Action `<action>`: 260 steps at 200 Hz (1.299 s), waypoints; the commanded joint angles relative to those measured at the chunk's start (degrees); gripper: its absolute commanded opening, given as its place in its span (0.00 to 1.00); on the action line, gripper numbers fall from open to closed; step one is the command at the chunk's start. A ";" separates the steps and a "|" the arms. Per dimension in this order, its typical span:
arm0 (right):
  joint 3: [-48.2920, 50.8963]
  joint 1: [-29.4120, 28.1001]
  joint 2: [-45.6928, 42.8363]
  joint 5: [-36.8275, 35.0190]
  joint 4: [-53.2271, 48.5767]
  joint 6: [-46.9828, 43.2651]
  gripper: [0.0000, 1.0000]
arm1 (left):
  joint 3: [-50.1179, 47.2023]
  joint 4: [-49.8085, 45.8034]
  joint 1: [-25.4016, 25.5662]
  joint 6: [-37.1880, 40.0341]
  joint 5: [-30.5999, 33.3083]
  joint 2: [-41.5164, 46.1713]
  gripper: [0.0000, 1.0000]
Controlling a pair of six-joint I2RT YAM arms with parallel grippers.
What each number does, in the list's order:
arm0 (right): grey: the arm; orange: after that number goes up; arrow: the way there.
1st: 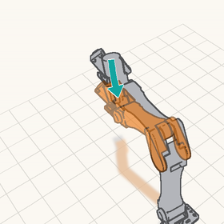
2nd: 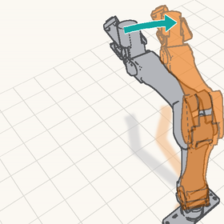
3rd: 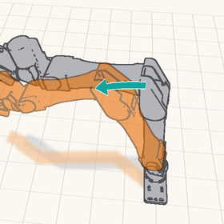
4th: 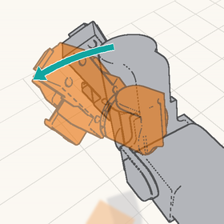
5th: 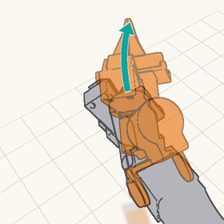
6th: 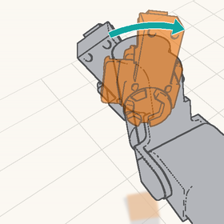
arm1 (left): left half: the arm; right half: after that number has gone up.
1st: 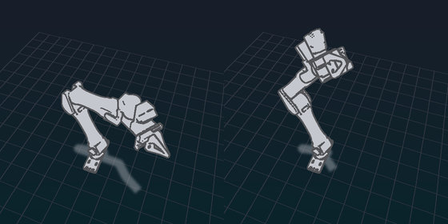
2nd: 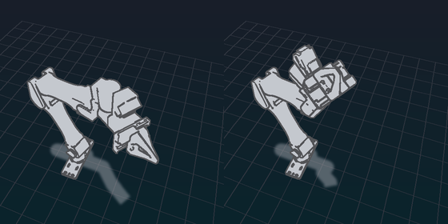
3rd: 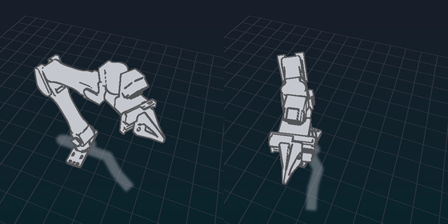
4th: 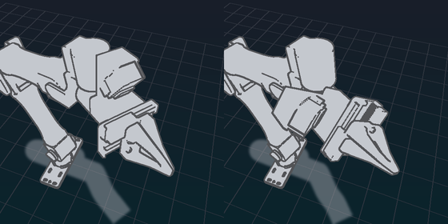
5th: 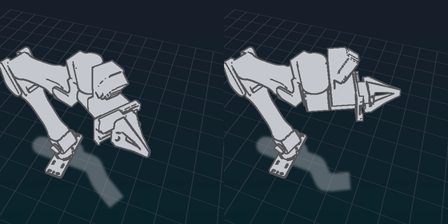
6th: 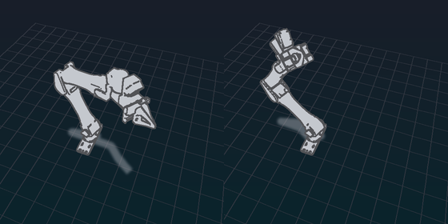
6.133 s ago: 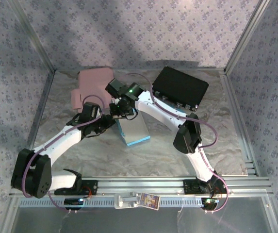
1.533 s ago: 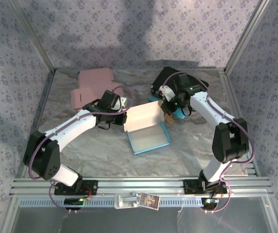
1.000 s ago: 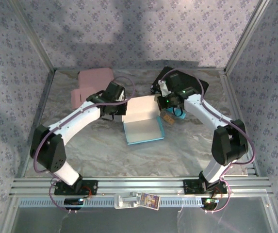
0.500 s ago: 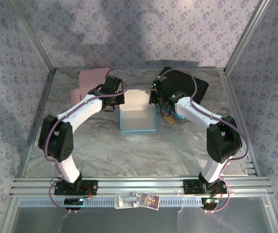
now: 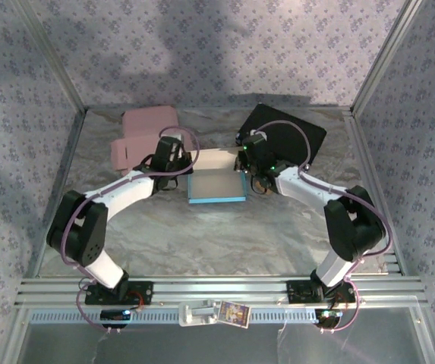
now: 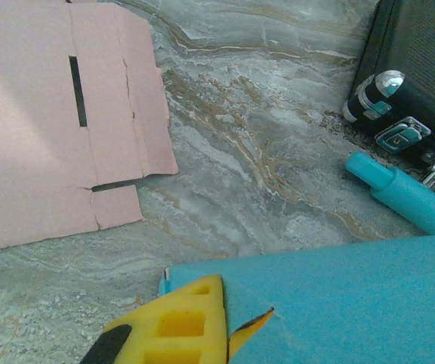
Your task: Fold the paper box
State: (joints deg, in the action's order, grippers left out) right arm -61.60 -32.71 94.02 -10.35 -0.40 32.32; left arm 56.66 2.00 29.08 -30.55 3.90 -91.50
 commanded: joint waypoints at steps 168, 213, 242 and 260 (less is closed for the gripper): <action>5.74 -2.87 -11.84 -1.56 -14.14 5.47 0.34 | -16.24 9.07 5.94 -4.79 1.60 8.24 0.00; 7.61 -2.98 -24.40 6.71 -26.46 26.91 0.54 | -15.36 8.37 6.50 -4.60 2.41 7.92 0.00; 7.02 -3.52 -29.12 8.05 -28.26 36.80 0.56 | -14.50 7.31 7.18 -4.39 3.53 7.79 0.00; 2.99 -3.40 -28.51 7.24 -29.75 41.43 0.56 | -13.86 5.96 7.78 -3.91 5.26 8.13 0.00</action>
State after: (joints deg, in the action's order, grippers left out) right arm -54.65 -35.94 65.01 -3.68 -24.49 61.82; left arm 41.47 13.30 35.70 -34.20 7.51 -83.99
